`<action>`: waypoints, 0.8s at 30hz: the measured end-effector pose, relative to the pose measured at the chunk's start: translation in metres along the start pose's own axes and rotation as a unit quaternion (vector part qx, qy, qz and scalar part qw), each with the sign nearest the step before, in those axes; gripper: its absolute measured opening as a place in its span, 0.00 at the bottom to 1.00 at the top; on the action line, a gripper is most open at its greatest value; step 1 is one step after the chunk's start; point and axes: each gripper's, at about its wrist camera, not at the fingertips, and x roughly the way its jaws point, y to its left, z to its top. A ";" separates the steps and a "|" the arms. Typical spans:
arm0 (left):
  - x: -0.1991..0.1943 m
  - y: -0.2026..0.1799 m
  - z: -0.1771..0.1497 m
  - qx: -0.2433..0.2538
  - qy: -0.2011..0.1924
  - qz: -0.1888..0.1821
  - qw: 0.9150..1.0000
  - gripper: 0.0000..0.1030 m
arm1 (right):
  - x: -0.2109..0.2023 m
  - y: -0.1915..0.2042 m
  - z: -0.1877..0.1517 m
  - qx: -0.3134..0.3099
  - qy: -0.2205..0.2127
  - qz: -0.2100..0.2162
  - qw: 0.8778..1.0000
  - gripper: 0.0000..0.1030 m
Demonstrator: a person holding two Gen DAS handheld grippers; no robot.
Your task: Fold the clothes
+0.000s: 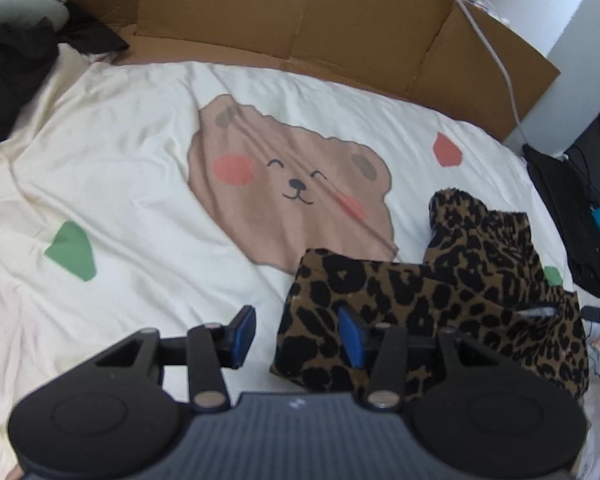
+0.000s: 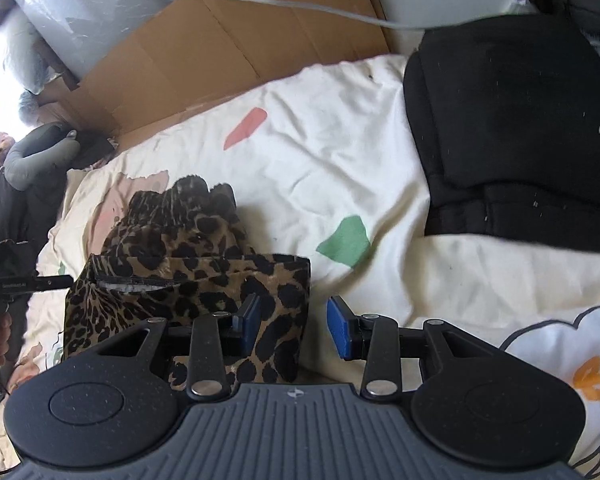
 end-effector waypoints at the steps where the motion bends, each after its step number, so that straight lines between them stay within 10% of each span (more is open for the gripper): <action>1: 0.002 0.000 0.002 0.001 -0.002 -0.004 1.000 0.47 | 0.002 -0.001 -0.001 0.000 0.001 -0.002 1.000 0.39; 6: 0.018 -0.006 0.010 0.021 0.009 -0.030 0.999 0.45 | 0.007 -0.004 -0.004 0.015 0.001 -0.004 1.000 0.37; 14: 0.024 0.007 -0.005 -0.025 0.004 -0.028 0.999 0.04 | 0.008 0.005 0.006 0.006 -0.022 0.008 1.000 0.04; 24: 0.009 0.015 -0.016 -0.034 -0.003 -0.007 0.999 0.02 | 0.018 0.010 0.010 -0.002 -0.032 0.005 0.999 0.03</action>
